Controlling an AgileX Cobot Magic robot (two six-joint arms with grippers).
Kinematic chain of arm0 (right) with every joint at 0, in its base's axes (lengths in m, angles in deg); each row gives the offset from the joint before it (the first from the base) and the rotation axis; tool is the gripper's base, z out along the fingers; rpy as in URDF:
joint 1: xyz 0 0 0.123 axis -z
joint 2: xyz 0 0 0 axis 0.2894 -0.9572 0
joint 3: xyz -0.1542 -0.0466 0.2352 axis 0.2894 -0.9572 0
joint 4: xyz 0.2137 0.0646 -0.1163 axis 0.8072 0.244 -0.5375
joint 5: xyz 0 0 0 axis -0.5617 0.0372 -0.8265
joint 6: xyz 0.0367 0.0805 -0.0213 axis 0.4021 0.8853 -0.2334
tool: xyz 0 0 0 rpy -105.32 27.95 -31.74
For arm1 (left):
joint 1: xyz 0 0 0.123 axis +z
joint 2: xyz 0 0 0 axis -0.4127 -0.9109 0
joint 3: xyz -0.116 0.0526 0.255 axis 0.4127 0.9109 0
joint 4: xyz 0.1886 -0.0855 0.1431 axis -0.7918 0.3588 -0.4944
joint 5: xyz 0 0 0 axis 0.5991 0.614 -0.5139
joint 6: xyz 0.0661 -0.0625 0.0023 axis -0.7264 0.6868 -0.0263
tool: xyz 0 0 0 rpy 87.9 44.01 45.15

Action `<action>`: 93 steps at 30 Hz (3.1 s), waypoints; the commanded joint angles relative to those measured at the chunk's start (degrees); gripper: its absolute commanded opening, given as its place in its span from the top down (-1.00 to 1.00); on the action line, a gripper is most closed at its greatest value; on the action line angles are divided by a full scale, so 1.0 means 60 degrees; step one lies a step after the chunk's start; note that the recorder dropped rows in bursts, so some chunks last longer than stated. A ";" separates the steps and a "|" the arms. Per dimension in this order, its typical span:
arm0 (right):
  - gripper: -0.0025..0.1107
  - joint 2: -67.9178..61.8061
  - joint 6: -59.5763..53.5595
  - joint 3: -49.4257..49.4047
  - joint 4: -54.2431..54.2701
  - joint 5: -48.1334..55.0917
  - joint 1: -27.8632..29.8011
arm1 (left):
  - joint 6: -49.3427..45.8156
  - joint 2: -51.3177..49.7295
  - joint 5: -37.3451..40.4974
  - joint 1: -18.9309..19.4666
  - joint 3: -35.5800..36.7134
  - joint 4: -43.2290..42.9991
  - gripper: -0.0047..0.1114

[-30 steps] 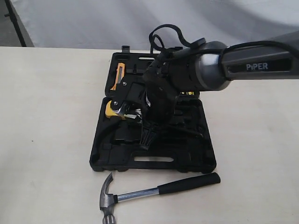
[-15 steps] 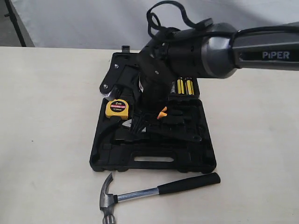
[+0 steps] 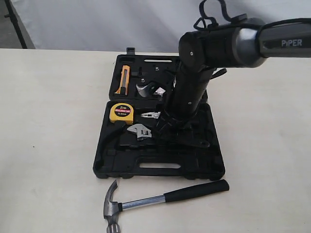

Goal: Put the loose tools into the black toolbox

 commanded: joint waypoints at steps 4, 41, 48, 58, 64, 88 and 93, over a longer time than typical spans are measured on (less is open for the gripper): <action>0.96 0.0416 -0.0149 0.0128 0.0193 0.0031 0.0029 | 0.0098 0.0076 -0.0162 0.0031 0.0089 0.0130 0.89; 0.90 0.0439 -0.2074 -0.3533 0.0564 -0.2416 -0.3356 | 0.0098 0.0076 -0.0162 0.0031 0.0089 0.0130 0.89; 0.96 0.1652 -0.1910 -0.2567 0.0610 -0.1224 -0.3356 | 0.0098 0.0076 -0.0162 0.0031 0.0089 0.0130 0.89; 0.96 0.2331 -0.2580 -0.0882 0.0527 -0.1267 -0.2362 | 0.0098 0.0076 -0.0162 0.0031 0.0089 0.0130 0.89; 0.96 0.1479 -0.3689 -0.0864 0.0658 -0.1569 -0.1496 | 0.0098 0.0076 -0.0162 0.0031 0.0089 0.0130 0.89; 0.96 0.0019 -0.5960 -0.0864 0.1866 -0.2258 -0.1416 | 0.0098 0.0076 -0.0162 0.0031 0.0089 0.0130 0.89; 0.92 0.0019 -0.5870 -0.0864 0.1734 -0.1777 -0.1416 | 0.0098 0.0076 -0.0162 0.0031 0.0089 0.0130 0.89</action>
